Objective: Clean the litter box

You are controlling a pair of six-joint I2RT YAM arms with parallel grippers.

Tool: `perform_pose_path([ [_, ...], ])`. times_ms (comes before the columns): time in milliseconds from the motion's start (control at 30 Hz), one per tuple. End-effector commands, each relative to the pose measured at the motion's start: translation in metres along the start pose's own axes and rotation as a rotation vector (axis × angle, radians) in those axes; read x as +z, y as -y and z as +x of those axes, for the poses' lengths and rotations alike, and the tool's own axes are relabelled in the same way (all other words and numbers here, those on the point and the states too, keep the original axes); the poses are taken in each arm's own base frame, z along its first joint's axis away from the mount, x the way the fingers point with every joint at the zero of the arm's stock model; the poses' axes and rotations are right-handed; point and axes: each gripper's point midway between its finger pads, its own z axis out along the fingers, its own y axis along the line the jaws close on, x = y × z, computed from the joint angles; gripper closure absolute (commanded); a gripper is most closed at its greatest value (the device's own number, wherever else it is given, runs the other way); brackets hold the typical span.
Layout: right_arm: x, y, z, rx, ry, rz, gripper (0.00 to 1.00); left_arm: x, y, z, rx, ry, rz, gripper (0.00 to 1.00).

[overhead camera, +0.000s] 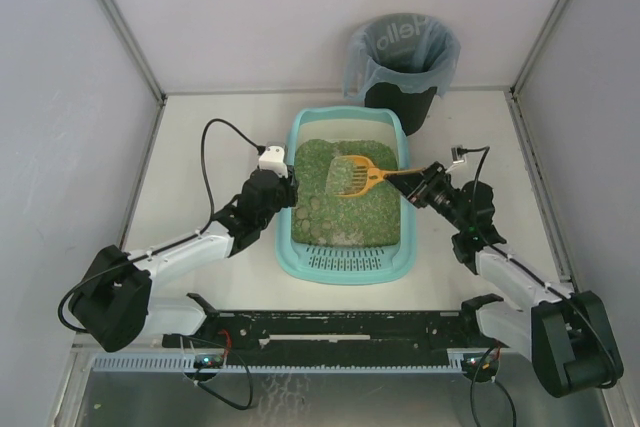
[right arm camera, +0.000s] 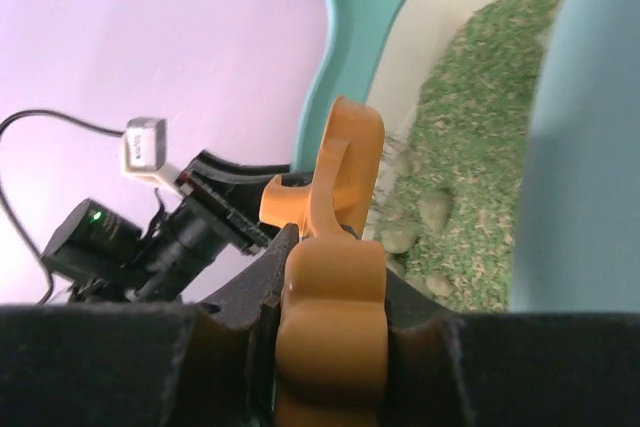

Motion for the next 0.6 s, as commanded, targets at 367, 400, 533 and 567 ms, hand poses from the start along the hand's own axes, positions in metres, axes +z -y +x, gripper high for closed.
perform_pose_path([
  [367,-0.013,-0.013,-0.024,0.099,0.058,-0.149,1.00,-0.002,0.031,-0.034,-0.050,0.070,0.113,0.58],
  [400,-0.008,-0.026,-0.014,0.062,-0.010,-0.189,1.00,-0.002,0.032,-0.034,-0.050,0.071,0.115,0.58],
  [533,-0.010,-0.012,-0.021,0.085,0.042,-0.139,1.00,0.000,0.034,-0.032,-0.050,0.060,0.121,0.59],
  [567,-0.011,-0.007,-0.020,0.085,0.051,-0.122,1.00,0.000,0.033,-0.032,-0.050,0.062,0.119,0.58],
])
